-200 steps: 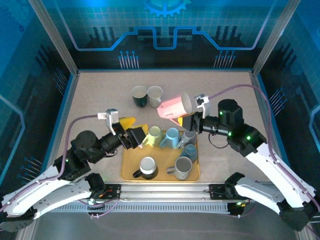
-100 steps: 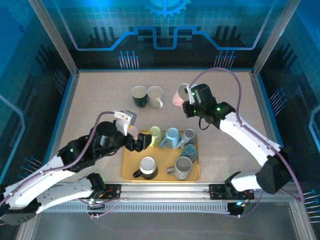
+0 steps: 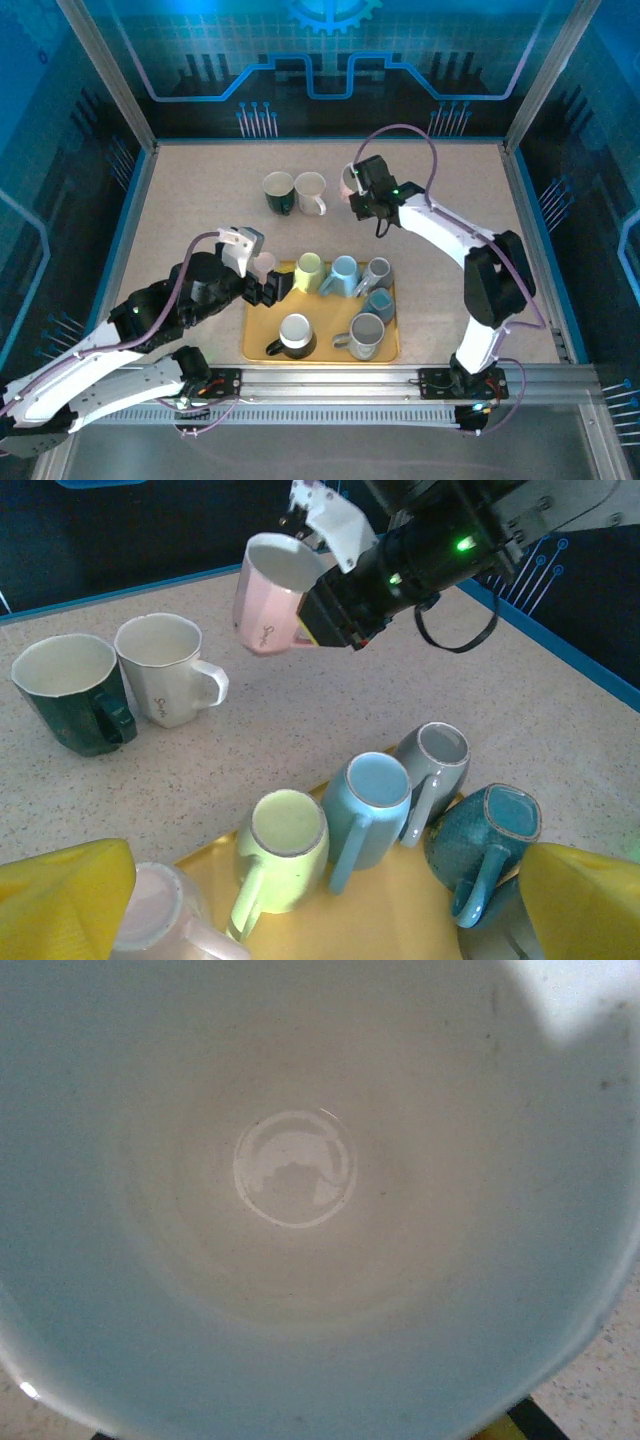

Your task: Turn the mug right side up

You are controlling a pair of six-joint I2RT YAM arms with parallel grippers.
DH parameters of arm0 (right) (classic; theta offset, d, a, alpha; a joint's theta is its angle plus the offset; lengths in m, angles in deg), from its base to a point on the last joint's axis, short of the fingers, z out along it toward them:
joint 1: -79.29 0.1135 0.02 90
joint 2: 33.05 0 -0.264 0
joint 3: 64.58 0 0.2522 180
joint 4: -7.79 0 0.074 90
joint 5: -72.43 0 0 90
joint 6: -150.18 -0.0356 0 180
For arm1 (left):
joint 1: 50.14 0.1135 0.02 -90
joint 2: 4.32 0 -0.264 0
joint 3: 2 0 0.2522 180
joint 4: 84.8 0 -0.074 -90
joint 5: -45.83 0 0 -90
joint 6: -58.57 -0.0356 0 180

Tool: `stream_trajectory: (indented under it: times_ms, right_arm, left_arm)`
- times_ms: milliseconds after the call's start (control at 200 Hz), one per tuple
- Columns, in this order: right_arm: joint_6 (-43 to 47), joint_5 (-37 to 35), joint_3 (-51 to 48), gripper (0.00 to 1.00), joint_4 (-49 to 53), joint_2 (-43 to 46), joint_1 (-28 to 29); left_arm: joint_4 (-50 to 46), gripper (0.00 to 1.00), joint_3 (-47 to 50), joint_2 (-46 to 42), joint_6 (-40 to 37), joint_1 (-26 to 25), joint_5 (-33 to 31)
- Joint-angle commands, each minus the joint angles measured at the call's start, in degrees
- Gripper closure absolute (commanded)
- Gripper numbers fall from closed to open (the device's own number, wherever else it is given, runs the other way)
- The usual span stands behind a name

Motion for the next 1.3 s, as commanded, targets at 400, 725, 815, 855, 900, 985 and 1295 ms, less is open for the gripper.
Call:
stream_trajectory:
  times_ms: [400, 725, 815, 855, 900, 985, 1295]
  right_arm:
    - [-1.2, 2.6, 16.2, 1.00, 9.9, -13.2, 0.1]
    - [-2.8, 4.3, 15.3, 1.00, 7.7, -15.2, 0.3]
    - [-3.0, 4.8, 15.6, 1.00, 7.5, -16.0, 0.6]
    - [-2.9, 4.7, 16.1, 1.00, 7.9, -16.4, 0.8]
    - [-2.8, 4.5, 16.8, 1.00, 8.4, -17.0, 1.0]
    - [-2.7, 4.1, 17.3, 1.00, 8.8, -17.5, 1.3]
    - [-2.9, 4.6, 19.3, 0.99, 9.6, -19.0, 1.6]
  left_arm:
    - [1.7, 0.01, 0.7, -1.8, -0.2, 2.3, -0.5]
    - [2.7, 0.01, 1.2, -2.1, 0.2, 3.0, 0.7]
    - [2.6, 0.01, 1.2, -2.1, 0.5, 3.4, 0.6]
    - [2.6, 0.01, 1.2, -2.2, 0.6, 3.4, 0.4]
    - [2.6, 0.01, 1.2, -2.5, 0.8, 3.6, -0.1]
    - [2.7, 0.01, 1.5, -2.9, 0.9, 3.8, -0.6]
    - [2.6, 0.01, 1.5, -2.8, 1.4, 4.8, 0.0]
